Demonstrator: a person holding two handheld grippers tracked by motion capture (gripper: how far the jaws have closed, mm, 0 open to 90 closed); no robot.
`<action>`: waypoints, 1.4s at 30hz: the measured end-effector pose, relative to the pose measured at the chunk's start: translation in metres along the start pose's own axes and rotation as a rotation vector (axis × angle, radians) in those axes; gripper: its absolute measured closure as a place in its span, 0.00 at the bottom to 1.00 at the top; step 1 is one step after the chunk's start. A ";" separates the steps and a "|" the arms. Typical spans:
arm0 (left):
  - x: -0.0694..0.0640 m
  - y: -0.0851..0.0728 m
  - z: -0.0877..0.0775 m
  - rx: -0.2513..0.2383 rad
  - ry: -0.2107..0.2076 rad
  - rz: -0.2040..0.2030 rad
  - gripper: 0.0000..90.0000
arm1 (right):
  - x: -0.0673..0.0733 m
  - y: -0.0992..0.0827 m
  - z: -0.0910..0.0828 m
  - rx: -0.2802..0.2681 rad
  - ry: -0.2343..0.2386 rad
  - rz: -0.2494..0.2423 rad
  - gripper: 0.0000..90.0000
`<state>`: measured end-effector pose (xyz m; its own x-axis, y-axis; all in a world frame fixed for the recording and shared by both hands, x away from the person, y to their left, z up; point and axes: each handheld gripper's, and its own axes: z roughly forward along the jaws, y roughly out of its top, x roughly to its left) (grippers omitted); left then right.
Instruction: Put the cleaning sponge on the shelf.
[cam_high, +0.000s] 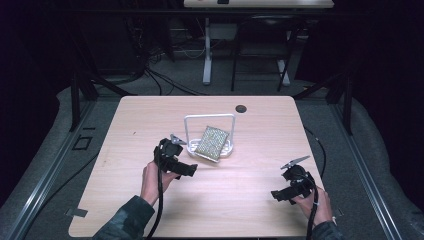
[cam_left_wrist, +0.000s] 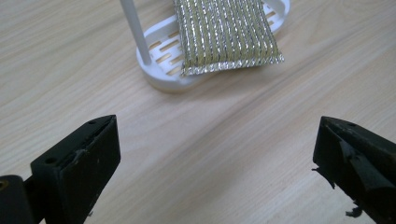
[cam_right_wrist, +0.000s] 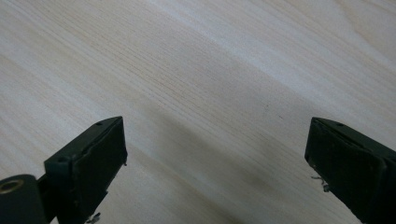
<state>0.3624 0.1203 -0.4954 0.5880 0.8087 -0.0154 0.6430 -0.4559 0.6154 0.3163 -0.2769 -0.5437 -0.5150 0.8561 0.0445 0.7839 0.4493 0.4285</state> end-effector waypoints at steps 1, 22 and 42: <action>0.001 -0.002 -0.002 0.002 0.001 0.000 0.00 | 0.000 0.000 0.000 -0.004 -0.003 -0.001 0.06; 0.025 -0.071 -0.032 0.037 0.029 -0.043 0.00 | 0.002 -0.001 0.003 0.007 -0.005 0.004 0.06; 0.049 -0.109 -0.032 0.107 0.078 -0.106 0.00 | 0.003 0.001 0.005 0.031 -0.012 -0.018 0.07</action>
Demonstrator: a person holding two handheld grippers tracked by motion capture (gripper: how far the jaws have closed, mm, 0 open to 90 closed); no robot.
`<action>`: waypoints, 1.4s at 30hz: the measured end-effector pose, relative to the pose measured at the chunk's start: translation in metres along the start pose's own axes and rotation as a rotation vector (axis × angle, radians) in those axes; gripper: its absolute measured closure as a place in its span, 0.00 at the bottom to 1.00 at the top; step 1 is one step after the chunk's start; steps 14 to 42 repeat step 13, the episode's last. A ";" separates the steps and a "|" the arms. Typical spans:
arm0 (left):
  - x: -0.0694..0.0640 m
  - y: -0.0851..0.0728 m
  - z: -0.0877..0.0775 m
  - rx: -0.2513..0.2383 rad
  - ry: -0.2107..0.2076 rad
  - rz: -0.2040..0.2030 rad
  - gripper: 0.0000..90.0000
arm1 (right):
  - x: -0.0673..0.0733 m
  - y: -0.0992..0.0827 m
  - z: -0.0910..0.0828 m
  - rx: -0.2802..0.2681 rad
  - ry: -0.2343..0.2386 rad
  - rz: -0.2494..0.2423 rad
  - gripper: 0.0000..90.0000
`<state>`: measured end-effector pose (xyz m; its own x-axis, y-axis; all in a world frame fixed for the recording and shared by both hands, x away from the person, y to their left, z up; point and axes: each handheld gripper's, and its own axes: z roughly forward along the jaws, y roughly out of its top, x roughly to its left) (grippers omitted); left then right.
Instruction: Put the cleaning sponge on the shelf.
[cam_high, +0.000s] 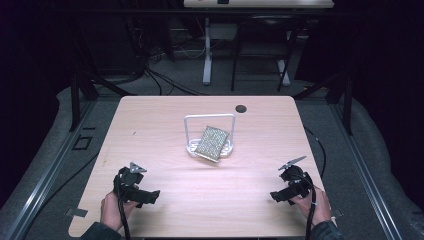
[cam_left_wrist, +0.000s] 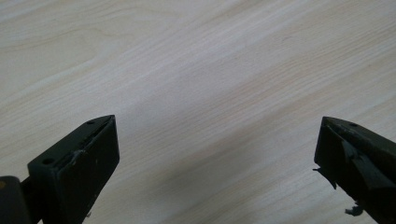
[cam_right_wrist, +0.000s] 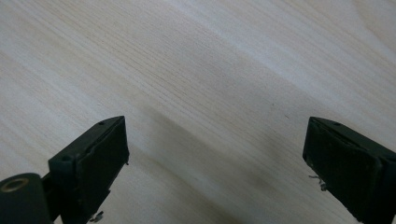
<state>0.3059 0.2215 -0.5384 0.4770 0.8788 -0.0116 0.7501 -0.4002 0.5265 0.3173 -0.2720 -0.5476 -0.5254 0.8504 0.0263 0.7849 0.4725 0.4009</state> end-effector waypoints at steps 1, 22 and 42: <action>0.001 0.000 0.000 0.000 -0.001 0.001 0.00 | 0.000 0.000 0.000 0.002 0.000 -0.004 0.07; 0.002 0.003 0.003 0.006 -0.016 0.000 0.00 | -0.001 0.001 0.001 0.010 0.000 -0.011 0.08; 0.002 0.003 0.003 0.006 -0.016 0.000 0.00 | -0.001 0.001 0.001 0.010 0.000 -0.011 0.08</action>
